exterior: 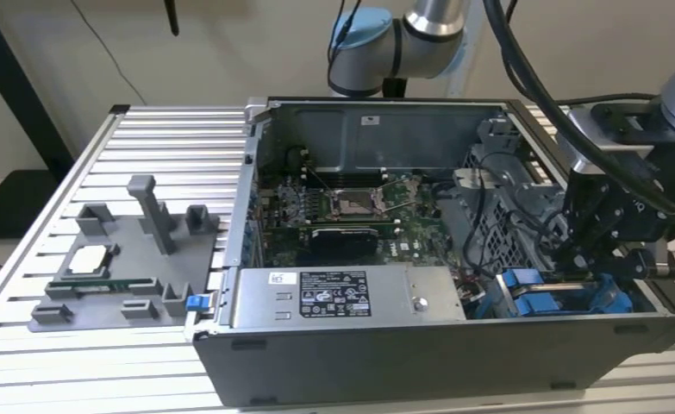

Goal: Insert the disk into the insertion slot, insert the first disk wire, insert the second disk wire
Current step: 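Insert the second disk wire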

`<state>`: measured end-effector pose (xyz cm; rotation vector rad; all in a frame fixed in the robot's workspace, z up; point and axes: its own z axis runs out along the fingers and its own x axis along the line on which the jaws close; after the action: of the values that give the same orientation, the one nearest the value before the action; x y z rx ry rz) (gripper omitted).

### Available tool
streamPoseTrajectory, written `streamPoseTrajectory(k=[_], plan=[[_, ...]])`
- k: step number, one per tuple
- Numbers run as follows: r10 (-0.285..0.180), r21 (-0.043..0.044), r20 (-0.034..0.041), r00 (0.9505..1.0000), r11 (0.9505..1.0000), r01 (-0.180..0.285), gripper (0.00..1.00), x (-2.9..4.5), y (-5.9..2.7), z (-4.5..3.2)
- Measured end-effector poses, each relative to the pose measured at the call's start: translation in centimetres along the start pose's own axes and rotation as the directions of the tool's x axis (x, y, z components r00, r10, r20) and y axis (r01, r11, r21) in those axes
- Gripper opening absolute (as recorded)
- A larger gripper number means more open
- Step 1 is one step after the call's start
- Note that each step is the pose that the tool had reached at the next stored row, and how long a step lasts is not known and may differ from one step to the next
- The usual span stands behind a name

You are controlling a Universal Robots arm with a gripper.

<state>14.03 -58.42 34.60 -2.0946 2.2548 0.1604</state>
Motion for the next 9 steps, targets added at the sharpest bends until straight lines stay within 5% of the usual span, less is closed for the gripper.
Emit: streamPoseTrajectory(k=[9], plan=[[0.0,0.0,0.0003,1.0,1.0,0.0,0.0,0.01,-0.05,0.15]])
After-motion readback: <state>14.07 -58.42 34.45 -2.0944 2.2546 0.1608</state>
